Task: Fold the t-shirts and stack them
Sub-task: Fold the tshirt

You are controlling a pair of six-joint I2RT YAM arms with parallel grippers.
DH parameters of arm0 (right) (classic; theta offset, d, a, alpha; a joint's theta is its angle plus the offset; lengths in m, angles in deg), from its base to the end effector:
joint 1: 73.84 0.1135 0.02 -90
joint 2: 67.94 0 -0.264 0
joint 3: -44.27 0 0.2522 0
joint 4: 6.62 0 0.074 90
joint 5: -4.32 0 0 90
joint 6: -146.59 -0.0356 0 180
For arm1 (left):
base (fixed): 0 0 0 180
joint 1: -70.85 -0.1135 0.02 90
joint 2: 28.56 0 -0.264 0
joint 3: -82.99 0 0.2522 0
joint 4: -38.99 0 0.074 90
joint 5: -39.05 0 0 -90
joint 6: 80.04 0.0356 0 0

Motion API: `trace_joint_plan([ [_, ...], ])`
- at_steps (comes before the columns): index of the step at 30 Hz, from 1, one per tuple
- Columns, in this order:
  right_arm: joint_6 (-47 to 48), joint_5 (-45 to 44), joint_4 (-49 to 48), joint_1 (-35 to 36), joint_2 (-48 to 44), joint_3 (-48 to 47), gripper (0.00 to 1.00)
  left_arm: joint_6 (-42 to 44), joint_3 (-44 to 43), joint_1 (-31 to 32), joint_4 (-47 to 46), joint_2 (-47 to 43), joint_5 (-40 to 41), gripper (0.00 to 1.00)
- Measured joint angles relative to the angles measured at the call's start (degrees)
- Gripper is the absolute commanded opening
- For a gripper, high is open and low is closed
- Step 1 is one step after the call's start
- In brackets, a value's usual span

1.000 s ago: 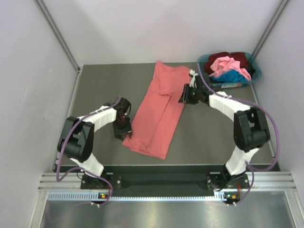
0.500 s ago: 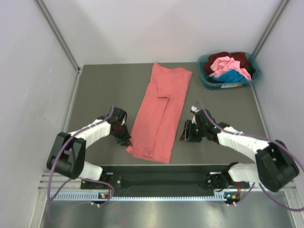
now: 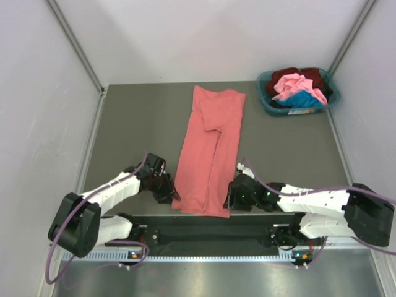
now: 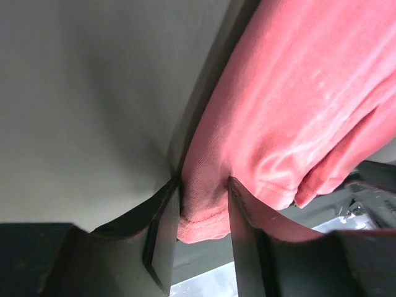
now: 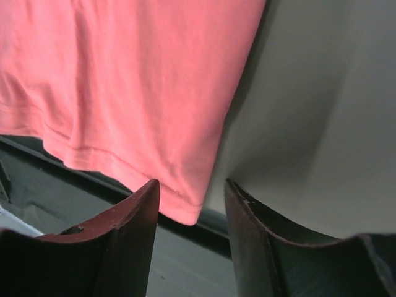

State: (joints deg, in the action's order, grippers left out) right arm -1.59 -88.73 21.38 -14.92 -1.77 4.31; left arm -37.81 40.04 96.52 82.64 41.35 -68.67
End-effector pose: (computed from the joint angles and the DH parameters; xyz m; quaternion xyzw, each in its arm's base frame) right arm 0.1068 0.1735 0.1547 0.0020 0.9513 0.2488 0.1819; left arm 0.1665 -0.0920 0.1453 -0.1612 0.9609 -0.2212 0.0426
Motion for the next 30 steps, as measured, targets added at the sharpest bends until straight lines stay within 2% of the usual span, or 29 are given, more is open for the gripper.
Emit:
trace_joint_plan([
  [5,-7.4,-4.2,1.2,7.0,2.9,-1.6,0.47,-0.4,1.0,1.5,-0.2,-1.8,0.2,0.48],
  [11,-14.3,-7.0,3.1,13.0,7.2,-4.0,0.44,-2.1,0.5,5.7,0.8,-2.7,4.5,0.49],
  [17,-18.1,-8.3,6.6,13.9,8.2,-3.7,0.40,-3.8,-2.4,8.0,6.8,-2.7,11.3,0.48],
  [23,-18.6,-10.9,6.8,14.1,3.8,-2.7,0.37,-4.1,-7.2,8.5,12.0,-2.7,17.1,0.50],
  [30,-18.8,-11.6,4.7,14.2,2.9,-0.8,0.38,-5.5,-3.9,8.6,12.3,-2.7,15.0,0.49],
])
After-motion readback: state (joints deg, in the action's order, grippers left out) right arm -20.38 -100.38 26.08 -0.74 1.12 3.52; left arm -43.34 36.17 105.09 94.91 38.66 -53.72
